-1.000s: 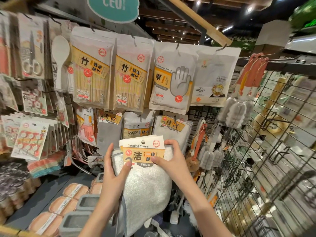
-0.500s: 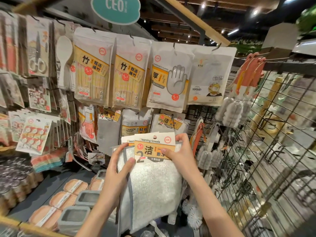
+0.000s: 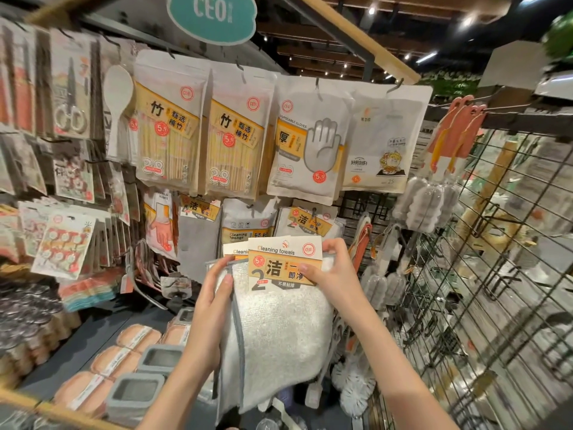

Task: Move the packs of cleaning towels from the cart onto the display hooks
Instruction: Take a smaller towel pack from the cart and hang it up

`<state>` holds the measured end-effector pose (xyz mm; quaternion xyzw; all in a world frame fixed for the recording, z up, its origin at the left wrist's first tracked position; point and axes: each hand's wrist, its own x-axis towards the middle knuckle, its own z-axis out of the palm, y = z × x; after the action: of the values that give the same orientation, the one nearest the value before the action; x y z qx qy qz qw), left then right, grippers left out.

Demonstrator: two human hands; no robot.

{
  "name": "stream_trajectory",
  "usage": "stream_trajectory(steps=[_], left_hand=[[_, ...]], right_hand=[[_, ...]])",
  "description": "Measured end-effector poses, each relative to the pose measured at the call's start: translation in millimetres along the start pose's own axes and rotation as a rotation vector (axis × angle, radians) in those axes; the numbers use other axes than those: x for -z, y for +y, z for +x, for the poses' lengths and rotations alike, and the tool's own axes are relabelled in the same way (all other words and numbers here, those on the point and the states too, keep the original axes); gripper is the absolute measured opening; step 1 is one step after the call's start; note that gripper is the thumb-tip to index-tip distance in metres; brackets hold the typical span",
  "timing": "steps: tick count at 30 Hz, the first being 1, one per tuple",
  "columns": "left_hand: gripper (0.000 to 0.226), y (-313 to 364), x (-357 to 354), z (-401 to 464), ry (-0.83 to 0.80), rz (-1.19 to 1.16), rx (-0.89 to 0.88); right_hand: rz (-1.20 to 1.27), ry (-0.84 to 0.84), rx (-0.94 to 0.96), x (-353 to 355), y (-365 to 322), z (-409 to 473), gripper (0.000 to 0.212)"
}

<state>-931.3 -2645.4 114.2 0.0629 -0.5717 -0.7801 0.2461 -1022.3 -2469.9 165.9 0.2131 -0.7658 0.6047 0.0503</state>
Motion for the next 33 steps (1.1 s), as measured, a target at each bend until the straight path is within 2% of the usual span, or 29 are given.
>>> stream_trajectory(steps=[5,12,16,21,29,33], left_hand=[[0.030,-0.8,5.7,4.8,-0.001,0.003,0.003],[0.041,0.6,21.1,14.6,-0.011,0.104,-0.075],[0.043,2.2,29.9,25.6,-0.045,0.175,-0.103],[0.043,1.6,42.7,45.5,-0.068,0.182,-0.086],[0.042,6.0,62.3,75.3,-0.122,0.268,-0.099],[0.043,5.5,75.1,86.2,-0.118,0.229,-0.055]], right_hand=[[0.038,0.033,0.011,-6.2,1.2,5.0,0.038],[0.053,0.203,0.021,-9.4,12.4,16.6,0.039],[0.049,0.255,-0.030,-13.8,23.8,27.2,0.041],[0.019,0.404,-0.139,-17.3,33.8,49.1,0.038],[0.082,0.518,-0.205,-18.2,45.6,82.1,0.032],[0.111,0.601,-0.230,-16.7,50.1,97.7,0.031]])
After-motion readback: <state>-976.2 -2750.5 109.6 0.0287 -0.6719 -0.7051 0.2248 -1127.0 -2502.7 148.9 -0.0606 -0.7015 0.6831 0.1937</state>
